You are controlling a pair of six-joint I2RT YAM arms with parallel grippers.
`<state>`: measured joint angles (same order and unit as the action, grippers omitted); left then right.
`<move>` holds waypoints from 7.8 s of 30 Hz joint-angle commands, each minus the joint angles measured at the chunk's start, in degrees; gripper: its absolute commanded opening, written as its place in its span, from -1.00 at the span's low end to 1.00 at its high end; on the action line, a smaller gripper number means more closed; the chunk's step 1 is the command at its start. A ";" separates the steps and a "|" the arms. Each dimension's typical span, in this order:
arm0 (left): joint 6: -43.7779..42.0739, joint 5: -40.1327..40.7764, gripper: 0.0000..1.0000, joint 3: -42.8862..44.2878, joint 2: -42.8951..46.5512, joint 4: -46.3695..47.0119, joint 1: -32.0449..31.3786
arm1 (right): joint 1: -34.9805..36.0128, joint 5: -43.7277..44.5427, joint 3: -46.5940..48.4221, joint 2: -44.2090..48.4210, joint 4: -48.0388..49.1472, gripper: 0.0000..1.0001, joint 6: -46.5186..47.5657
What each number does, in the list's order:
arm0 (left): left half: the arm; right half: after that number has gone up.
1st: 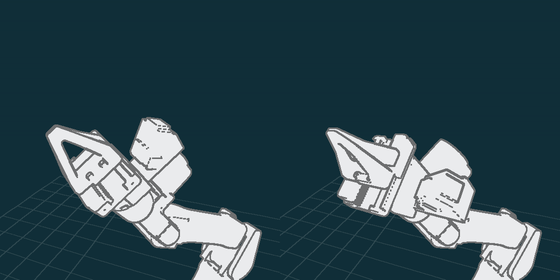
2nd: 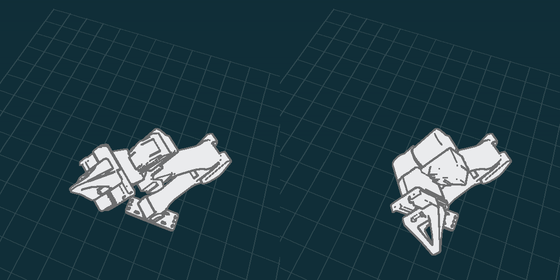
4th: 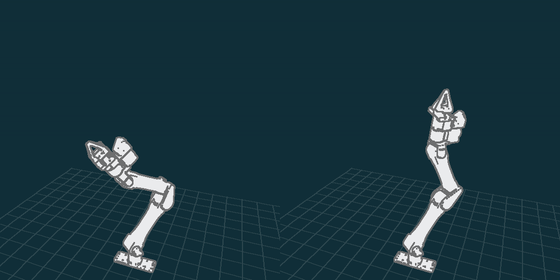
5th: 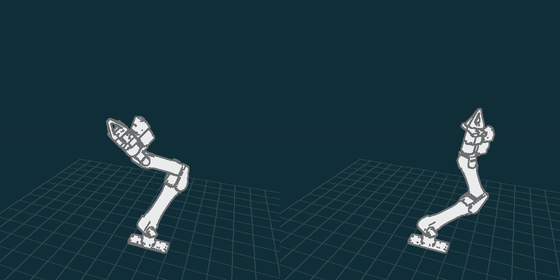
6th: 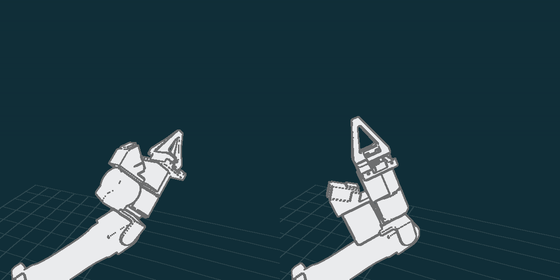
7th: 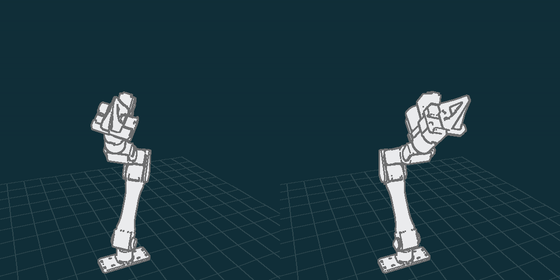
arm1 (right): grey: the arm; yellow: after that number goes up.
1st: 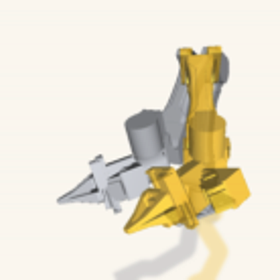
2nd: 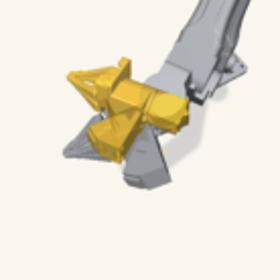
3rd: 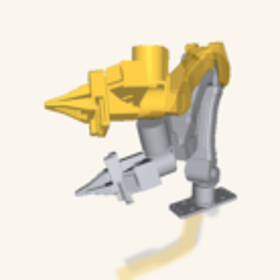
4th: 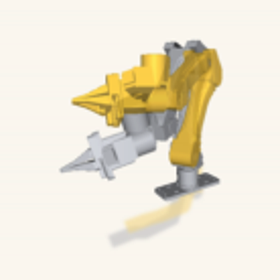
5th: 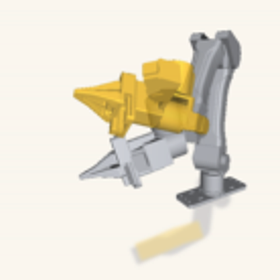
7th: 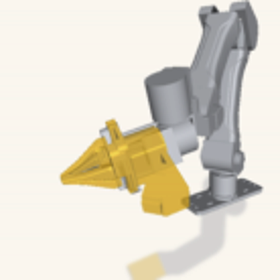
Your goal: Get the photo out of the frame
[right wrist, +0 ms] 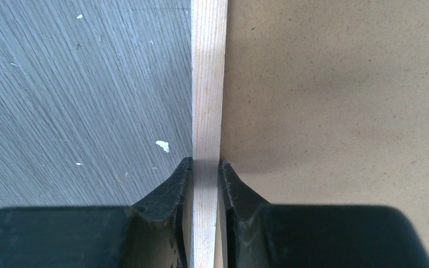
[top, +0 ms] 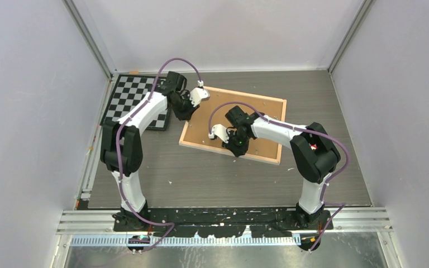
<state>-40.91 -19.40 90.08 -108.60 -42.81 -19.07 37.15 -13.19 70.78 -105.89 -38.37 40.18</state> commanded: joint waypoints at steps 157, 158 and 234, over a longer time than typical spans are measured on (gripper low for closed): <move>-8.28 -5.77 0.81 -5.82 9.71 -4.97 -3.89 | -38.50 -16.56 20.11 7.93 -4.03 0.99 -51.71; -8.69 -5.74 0.78 -6.29 8.94 -3.52 -6.31 | -39.68 -16.98 19.03 8.16 -3.50 0.99 -52.88; -4.37 -16.88 -0.97 0.17 3.22 1.16 -15.65 | -48.40 -46.16 -11.98 -0.32 15.94 -0.51 -77.29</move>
<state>-48.82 -34.76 90.80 -110.48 -48.64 -34.89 -11.70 -55.18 59.16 -106.83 -26.00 -30.24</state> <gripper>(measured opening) 0.109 0.401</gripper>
